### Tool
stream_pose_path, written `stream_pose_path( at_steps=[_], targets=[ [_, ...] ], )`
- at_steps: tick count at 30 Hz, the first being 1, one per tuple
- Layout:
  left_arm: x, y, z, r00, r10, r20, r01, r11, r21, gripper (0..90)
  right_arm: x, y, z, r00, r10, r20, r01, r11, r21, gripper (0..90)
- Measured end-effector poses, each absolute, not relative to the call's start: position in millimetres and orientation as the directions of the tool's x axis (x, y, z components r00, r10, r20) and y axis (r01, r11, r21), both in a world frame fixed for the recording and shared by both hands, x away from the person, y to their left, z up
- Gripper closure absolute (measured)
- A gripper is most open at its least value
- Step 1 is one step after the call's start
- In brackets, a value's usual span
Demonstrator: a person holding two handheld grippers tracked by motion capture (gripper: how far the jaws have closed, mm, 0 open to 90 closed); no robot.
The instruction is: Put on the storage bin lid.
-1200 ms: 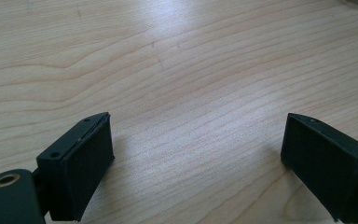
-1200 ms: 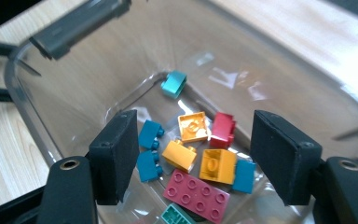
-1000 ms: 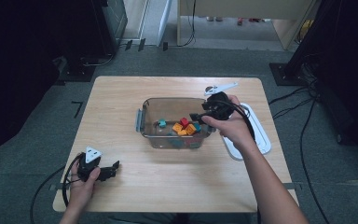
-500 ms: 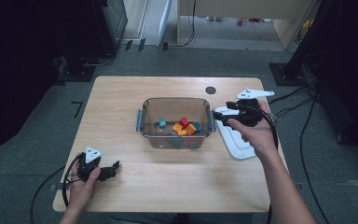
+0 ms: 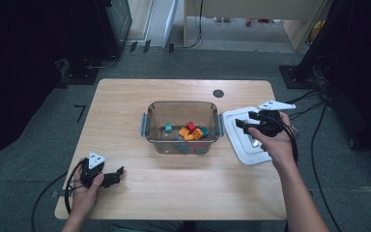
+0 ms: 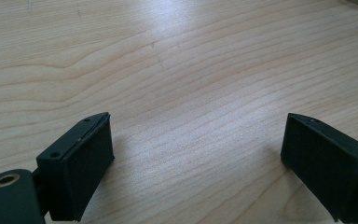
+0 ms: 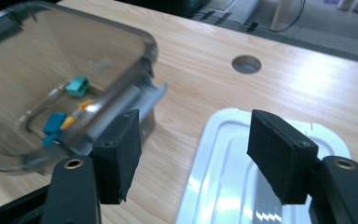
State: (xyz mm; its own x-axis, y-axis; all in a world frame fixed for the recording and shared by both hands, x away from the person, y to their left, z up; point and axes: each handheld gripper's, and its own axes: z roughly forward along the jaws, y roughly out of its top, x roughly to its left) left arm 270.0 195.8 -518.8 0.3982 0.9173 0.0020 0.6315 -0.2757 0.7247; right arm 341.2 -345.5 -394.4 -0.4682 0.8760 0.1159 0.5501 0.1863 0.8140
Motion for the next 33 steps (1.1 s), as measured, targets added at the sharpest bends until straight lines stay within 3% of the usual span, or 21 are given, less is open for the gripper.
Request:
stream_pose_path(
  at_steps=[14, 33],
  targets=[
    [270.0, 195.8, -518.8, 0.398, 0.917, 0.002, 0.631, -0.276, 0.725, 9.1, 355.0, -368.9, -438.9, -0.330, 0.934, 0.136, 0.618, 0.105, 0.779, 43.0],
    [270.0, 195.7, -518.8, 0.398, 0.917, 0.002, 0.631, -0.276, 0.725, 9.1, 367.0, -384.4, -468.8, -0.244, 0.958, 0.147, 0.670, 0.057, 0.740, 55.3]
  ],
)
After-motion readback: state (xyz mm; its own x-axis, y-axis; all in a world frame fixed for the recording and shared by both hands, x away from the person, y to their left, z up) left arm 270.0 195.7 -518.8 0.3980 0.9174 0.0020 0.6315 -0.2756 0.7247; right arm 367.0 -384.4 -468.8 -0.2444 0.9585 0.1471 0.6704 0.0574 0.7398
